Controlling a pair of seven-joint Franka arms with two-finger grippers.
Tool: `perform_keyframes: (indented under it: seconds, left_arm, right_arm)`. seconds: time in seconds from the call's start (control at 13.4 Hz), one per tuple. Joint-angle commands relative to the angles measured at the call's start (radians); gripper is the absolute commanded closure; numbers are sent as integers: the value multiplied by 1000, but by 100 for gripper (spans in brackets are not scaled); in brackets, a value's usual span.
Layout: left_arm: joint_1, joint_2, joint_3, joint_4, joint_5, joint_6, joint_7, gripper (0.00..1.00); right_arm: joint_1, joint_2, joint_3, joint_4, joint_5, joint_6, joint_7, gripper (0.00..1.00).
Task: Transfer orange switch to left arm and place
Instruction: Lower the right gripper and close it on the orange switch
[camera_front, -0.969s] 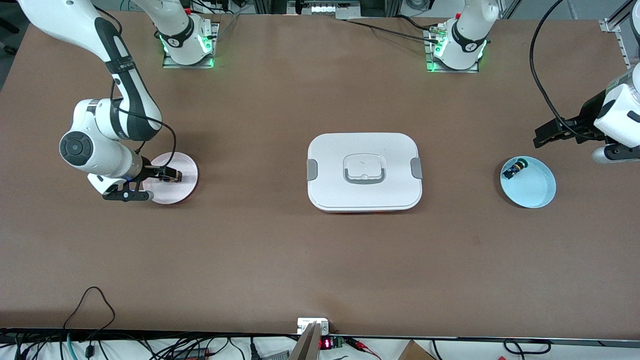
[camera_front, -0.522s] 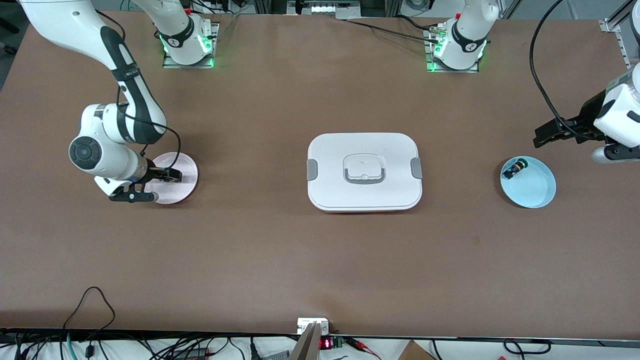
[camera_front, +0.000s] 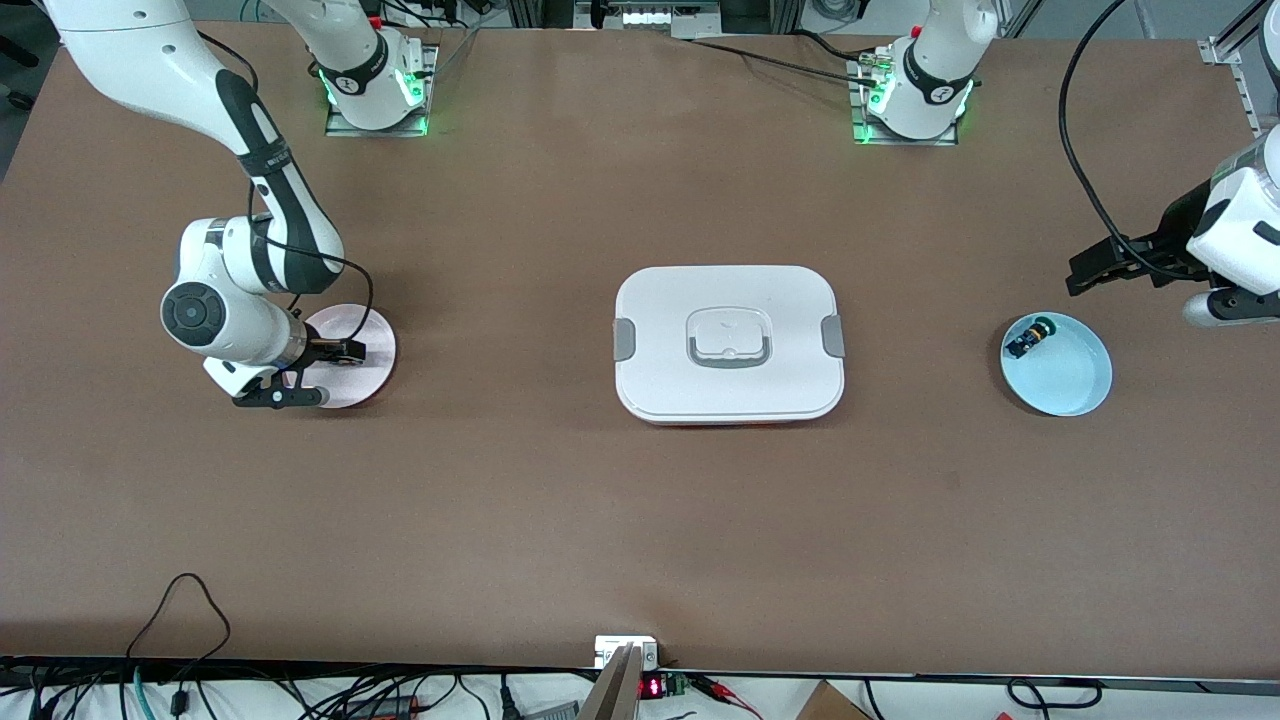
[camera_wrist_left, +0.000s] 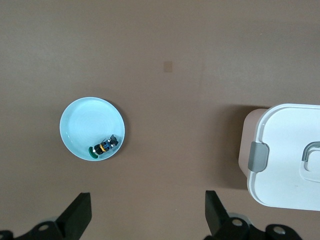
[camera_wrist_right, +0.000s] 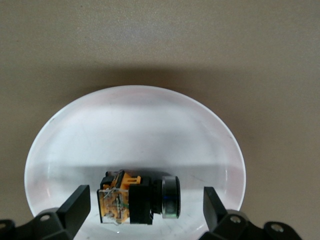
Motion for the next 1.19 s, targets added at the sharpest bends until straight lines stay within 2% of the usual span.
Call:
perform_keyframes:
  seconds: [0.0, 0.97, 1.12]
  left_arm:
    - [-2, 15, 0, 31, 10, -13, -11, 0]
    - [1, 19, -1, 31, 8, -14, -12, 0]
    - [-1, 19, 0, 31, 8, -14, -12, 0]
  right_arm:
    - [0, -5, 6, -8, -19, 13, 9, 0]
    - [3, 23, 6, -65, -28, 76, -43, 0]
    - [3, 21, 6, -60, -28, 72, -44, 9]
